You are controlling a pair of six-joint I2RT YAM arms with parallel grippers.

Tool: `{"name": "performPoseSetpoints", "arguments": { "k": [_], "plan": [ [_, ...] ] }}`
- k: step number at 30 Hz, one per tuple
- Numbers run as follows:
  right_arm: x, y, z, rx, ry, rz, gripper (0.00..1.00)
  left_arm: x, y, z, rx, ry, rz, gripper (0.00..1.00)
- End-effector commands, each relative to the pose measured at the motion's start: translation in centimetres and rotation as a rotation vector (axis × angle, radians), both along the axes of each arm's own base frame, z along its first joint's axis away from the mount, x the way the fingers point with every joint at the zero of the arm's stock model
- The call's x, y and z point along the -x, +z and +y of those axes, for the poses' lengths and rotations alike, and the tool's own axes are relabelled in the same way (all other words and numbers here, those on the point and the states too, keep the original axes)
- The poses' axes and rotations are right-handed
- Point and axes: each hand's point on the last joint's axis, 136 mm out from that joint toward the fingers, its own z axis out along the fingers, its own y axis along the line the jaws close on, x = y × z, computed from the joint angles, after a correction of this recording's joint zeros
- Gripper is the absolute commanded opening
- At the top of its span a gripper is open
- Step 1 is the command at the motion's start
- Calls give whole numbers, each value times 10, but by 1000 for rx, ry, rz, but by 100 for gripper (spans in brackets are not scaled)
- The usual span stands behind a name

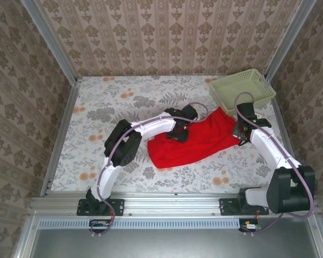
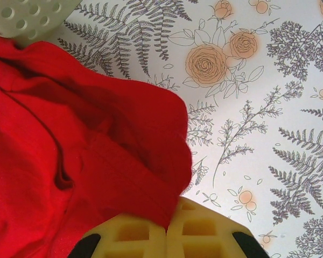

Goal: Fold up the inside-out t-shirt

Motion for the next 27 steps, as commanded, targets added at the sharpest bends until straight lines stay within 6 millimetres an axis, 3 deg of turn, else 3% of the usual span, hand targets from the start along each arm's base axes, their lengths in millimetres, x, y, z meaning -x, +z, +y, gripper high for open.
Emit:
{"name": "performPoseSetpoints", "arguments": {
  "k": [1,10,16,18,23,25,27],
  "plan": [
    [1,3,1,1,6,-16,0,8,7,-15,7,-50,6,33],
    [1,5,1,-1,4,-23,0,10,8,-24,15,-69,19,13],
    [0,7,2,-5,6,-33,0,5,18,-14,-76,-85,-54,0],
    [0,6,2,-8,6,-36,0,5,39,-10,-143,-121,-156,0],
    [1,7,0,2,-1,-32,0,11,116,17,-327,-236,-518,0],
    [2,7,0,5,-2,-32,0,20,139,35,-359,-275,-618,0],
    [2,7,0,4,-2,-32,0,25,149,59,-379,-267,-638,0]
  ]
}}
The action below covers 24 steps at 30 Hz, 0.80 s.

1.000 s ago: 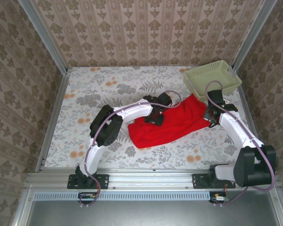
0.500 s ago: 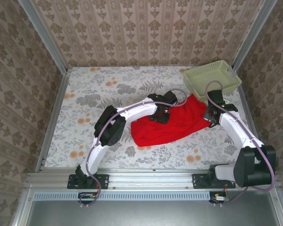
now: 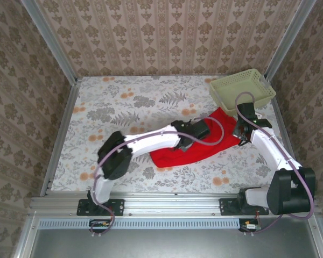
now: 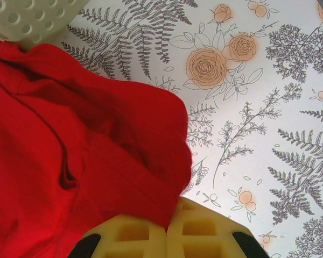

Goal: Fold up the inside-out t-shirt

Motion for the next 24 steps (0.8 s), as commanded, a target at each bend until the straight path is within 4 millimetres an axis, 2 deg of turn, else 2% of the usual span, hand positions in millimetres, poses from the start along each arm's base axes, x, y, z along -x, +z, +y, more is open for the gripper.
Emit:
{"name": "performPoseSetpoints", "arguments": {
  "k": [1,4,14,18,21,23,24],
  "plan": [
    [1,5,0,6,-3,-21,0,-17,59,51,-68,28,-209,0],
    [1,6,0,7,-3,-27,0,-18,56,97,-96,119,-191,0],
    [1,10,-3,22,-7,-23,0,-36,17,233,-174,562,-85,0],
    [-1,8,-2,17,-8,-19,0,-35,-7,283,-129,800,17,14],
    [-2,9,-2,18,-6,-21,0,-35,-23,316,-124,944,68,17],
    [-2,9,-1,17,-2,-20,0,-39,-25,330,-114,1004,73,20],
    [-3,10,-2,18,-3,-22,0,-42,-23,335,-116,1016,59,25]
  ]
}}
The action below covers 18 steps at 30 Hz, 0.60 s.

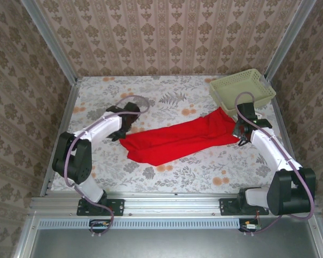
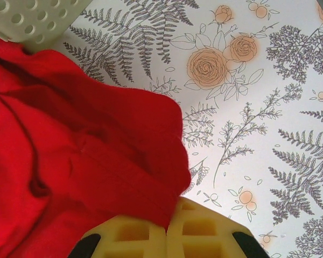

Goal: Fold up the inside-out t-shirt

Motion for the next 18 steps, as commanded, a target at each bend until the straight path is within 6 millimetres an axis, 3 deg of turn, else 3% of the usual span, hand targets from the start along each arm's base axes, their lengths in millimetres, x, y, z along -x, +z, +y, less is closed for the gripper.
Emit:
{"name": "performPoseSetpoints", "arguments": {
  "k": [1,3,5,10,16,18],
  "plan": [
    [-3,10,-3,20,-7,-19,0,5,-2,14,8,87,1,26],
    [-2,9,-3,21,-8,-18,0,2,1,11,45,92,-17,27],
    [-2,9,-2,19,-5,-15,0,-2,2,-8,138,50,-41,28],
    [-2,7,-1,14,-2,-17,0,-11,-1,-102,374,-156,-37,37],
    [-1,5,-1,13,1,-15,0,-5,-44,-197,560,-276,118,37],
    [-1,6,-1,11,0,-15,0,-1,-62,-206,612,-260,164,37]
  ]
}}
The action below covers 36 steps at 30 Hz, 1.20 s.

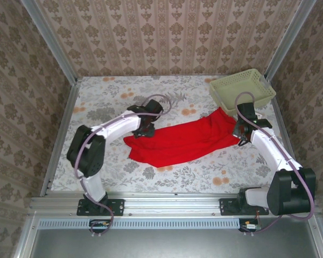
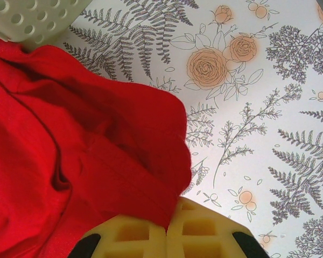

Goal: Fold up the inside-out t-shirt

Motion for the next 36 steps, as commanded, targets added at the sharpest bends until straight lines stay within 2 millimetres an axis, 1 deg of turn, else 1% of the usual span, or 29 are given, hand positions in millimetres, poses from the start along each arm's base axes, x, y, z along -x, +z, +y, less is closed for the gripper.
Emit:
{"name": "performPoseSetpoints", "arguments": {
  "k": [1,3,5,7,8,10,12,13,16,18,20,24,25,26,28,30,32,34,36],
  "plan": [
    [0,5,-1,11,1,-10,0,13,-31,-17,99,17,134,37],
    [0,5,-2,16,-4,-9,0,15,-42,5,63,74,149,36],
    [1,5,-2,18,-8,-7,0,20,-52,29,75,146,163,35],
    [1,5,-3,23,-13,-5,0,24,-62,61,96,250,182,31],
    [1,5,-4,27,-16,-3,0,26,-62,75,97,293,176,30],
    [2,5,-4,28,-19,-1,0,29,-58,111,98,397,148,31],
    [2,4,-5,30,-22,1,0,31,-49,130,114,454,104,31],
    [1,3,-5,28,-22,5,0,33,-43,138,119,473,79,32],
    [-1,4,-3,23,-15,2,0,35,-26,147,110,479,24,31],
    [-1,5,-3,26,-13,0,0,35,-16,147,91,467,9,31],
    [-3,6,-1,25,-6,-4,0,33,-8,135,110,422,-11,31],
    [-5,7,4,20,10,-12,0,26,6,96,176,315,-32,32],
    [-5,6,4,19,12,-10,0,27,9,80,181,270,-34,33],
    [-5,6,5,18,14,-9,0,25,11,70,194,244,-36,33],
    [-7,6,8,13,21,-11,0,24,12,50,206,194,-24,33],
    [-7,6,10,15,25,-11,0,25,7,41,202,180,8,33],
    [-8,5,11,17,26,-9,0,26,-4,31,214,161,46,34],
    [-9,5,11,20,23,-9,0,28,-21,26,214,156,113,33],
    [-10,4,10,26,16,-3,0,29,-37,27,197,164,163,31]
  ]
}}
